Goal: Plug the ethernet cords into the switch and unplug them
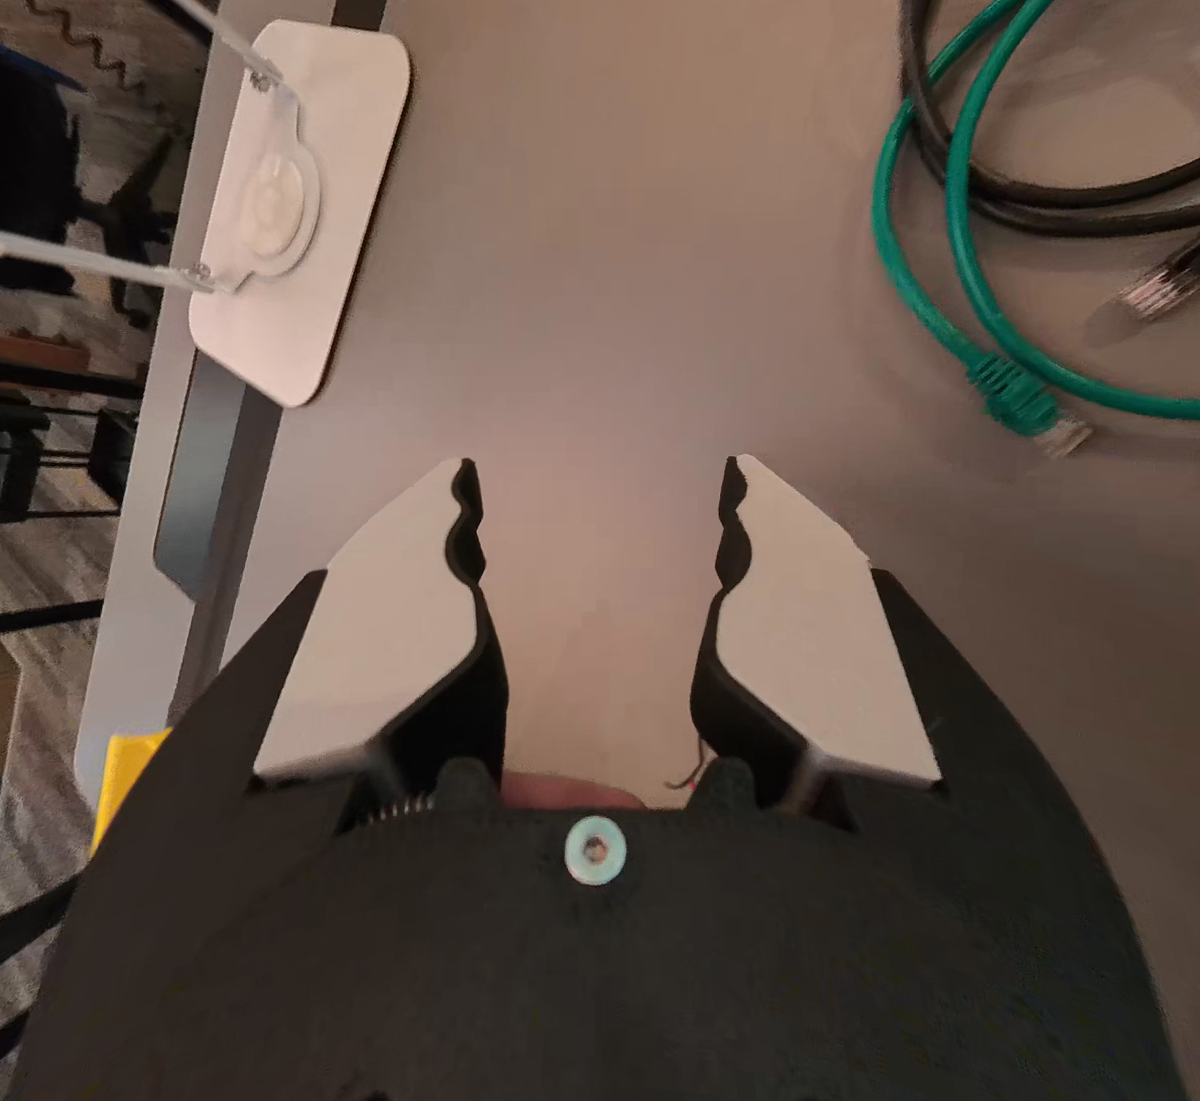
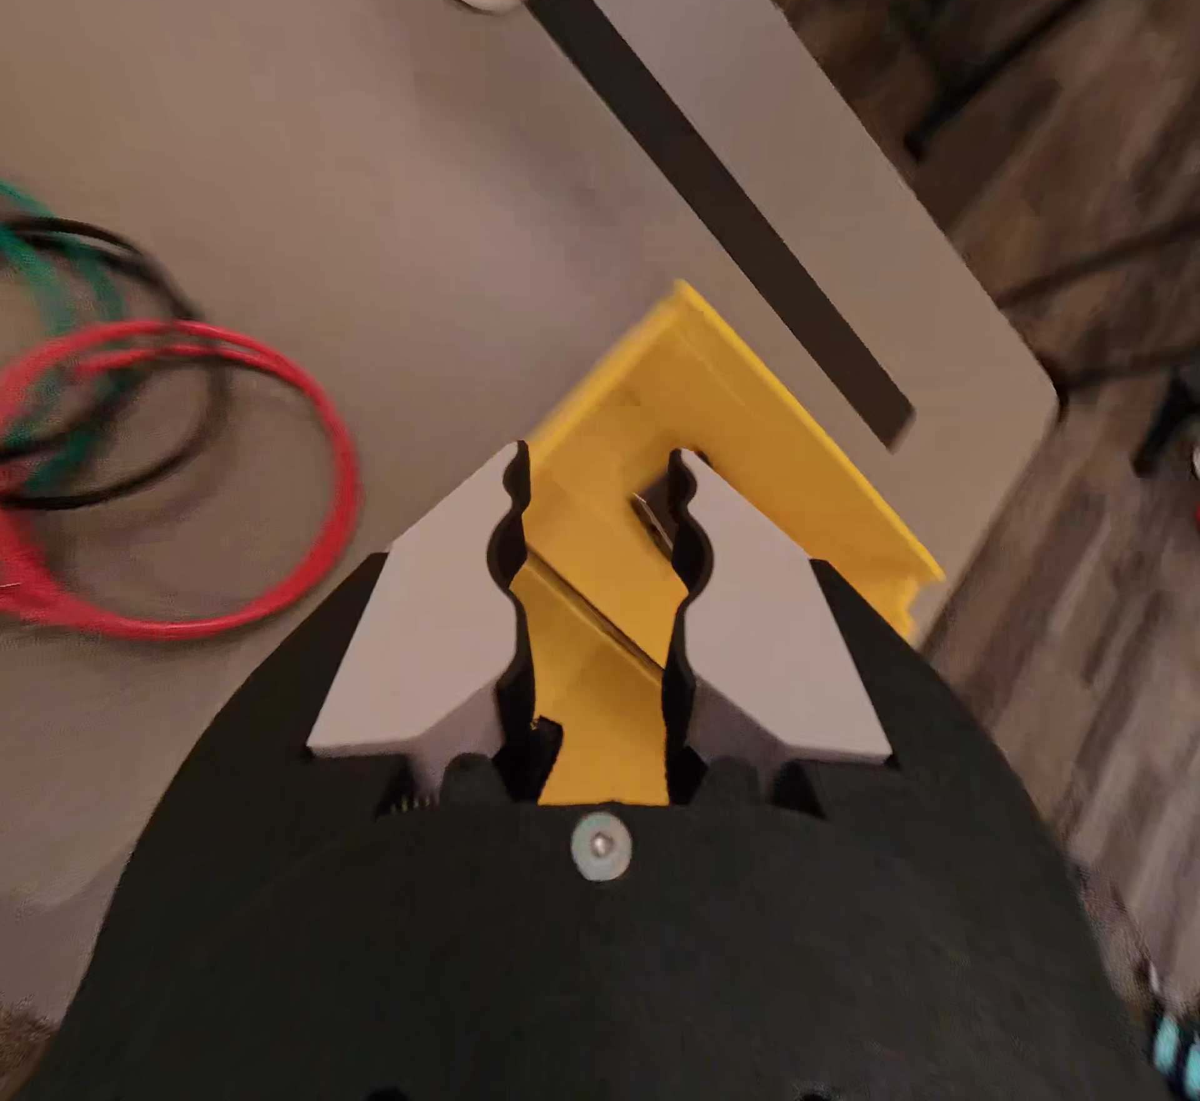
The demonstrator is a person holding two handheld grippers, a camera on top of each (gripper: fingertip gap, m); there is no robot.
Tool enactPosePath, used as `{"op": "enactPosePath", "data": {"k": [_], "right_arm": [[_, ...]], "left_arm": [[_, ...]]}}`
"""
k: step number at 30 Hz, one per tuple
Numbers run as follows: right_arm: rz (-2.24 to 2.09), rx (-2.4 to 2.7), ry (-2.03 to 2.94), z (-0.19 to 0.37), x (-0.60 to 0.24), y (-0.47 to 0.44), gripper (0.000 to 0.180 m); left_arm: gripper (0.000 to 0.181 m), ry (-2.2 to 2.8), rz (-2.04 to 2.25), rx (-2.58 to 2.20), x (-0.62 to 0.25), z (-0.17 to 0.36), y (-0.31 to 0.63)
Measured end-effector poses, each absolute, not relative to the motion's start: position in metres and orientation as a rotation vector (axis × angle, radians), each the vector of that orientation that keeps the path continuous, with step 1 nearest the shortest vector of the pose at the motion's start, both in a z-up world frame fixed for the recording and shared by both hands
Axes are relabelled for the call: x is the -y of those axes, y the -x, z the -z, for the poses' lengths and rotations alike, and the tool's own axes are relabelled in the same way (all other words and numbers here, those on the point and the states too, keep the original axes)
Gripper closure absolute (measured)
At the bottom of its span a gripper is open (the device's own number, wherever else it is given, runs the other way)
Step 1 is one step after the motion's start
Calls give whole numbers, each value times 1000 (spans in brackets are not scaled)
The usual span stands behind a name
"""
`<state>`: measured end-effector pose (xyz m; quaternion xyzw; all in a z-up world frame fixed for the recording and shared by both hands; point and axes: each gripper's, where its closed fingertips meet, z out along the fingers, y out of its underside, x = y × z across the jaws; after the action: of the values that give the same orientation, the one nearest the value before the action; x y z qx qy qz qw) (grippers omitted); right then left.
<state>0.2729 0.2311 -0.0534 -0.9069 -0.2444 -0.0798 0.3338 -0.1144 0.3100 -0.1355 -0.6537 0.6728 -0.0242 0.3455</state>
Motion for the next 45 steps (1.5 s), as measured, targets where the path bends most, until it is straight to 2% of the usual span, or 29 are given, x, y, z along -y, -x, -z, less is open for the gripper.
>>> {"op": "enactPosePath", "data": {"k": [1,7,10,14,16,17,19,20,23,26,36,41,45], "right_arm": [[165,712,2325,47,-227,-245,139],[4,990,2290,76,-204,-131,142],[189,1104,2375,120,-208,-128,145],[364,1265,2488,165,-210,-136,139],[374,1319,2512,180,-212,-138,135],[349,1323,2519,187,-214,-135,135],[322,1342,2494,198,-221,-129,140],[328,1352,2486,203,-224,-128,144],[343,1350,2470,213,-230,-128,172],[274,1316,2460,216,-231,-124,176],[414,1116,2351,163,-250,-139,177],[509,908,2168,85,-259,-152,177],[409,702,1966,10,-253,-151,177]], "left_arm": [[111,1687,95,-1759,-304,137,106],[118,1583,237,-1920,-252,164,49],[120,1546,273,-1920,-238,177,26],[114,1548,278,-1932,-232,194,4],[117,1576,263,-1960,-232,205,-3],[121,1579,228,-1974,-234,211,-6],[156,1580,229,-1988,-234,217,-12],[162,1569,210,-1979,-236,217,-14],[168,1537,185,-1970,-241,215,-13],[169,1551,223,-1962,-243,214,-9],[171,1666,128,-1850,-299,200,43],[170,1754,53,-1750,-329,201,71],[169,1761,-64,-1743,-341,213,78]]}}
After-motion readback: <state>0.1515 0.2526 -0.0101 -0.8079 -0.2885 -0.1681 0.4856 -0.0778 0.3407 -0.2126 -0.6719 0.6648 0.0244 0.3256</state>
